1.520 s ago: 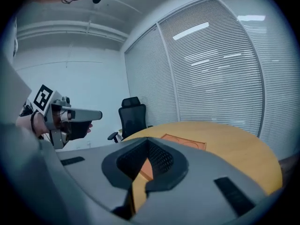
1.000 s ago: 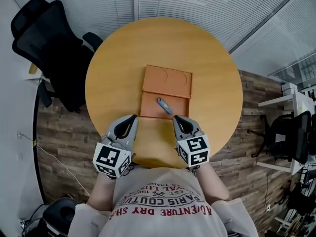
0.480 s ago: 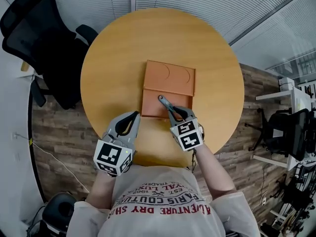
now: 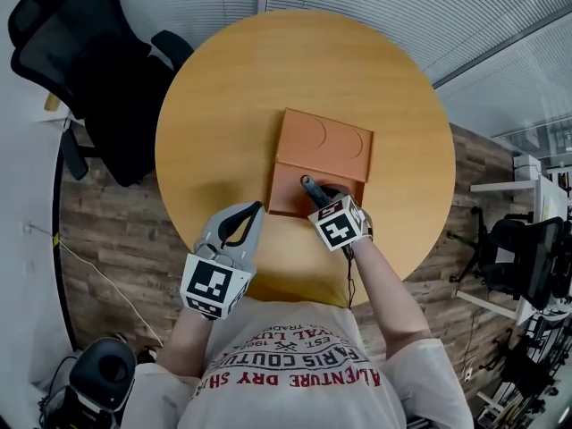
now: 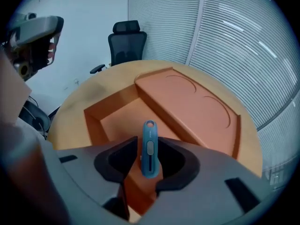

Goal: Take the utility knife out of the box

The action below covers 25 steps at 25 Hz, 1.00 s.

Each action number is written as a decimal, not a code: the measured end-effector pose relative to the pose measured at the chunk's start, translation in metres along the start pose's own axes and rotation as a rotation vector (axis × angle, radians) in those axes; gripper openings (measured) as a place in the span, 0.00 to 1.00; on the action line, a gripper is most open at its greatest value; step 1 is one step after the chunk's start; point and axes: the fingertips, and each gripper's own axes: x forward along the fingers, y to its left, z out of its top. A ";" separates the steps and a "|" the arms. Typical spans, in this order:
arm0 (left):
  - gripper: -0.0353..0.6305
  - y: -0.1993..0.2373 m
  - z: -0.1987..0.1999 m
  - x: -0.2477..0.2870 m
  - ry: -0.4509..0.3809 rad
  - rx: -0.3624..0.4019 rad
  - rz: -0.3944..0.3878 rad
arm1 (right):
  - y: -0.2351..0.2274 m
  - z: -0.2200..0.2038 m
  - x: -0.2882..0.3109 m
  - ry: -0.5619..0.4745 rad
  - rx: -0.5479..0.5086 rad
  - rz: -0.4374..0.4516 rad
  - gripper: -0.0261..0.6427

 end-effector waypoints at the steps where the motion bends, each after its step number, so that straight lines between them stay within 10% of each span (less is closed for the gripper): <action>1: 0.05 0.002 -0.001 0.001 0.002 -0.001 0.002 | -0.001 -0.002 0.005 0.016 0.002 0.006 0.26; 25: 0.05 0.021 0.000 -0.004 -0.001 0.002 0.051 | 0.002 -0.004 0.027 0.048 -0.013 0.093 0.24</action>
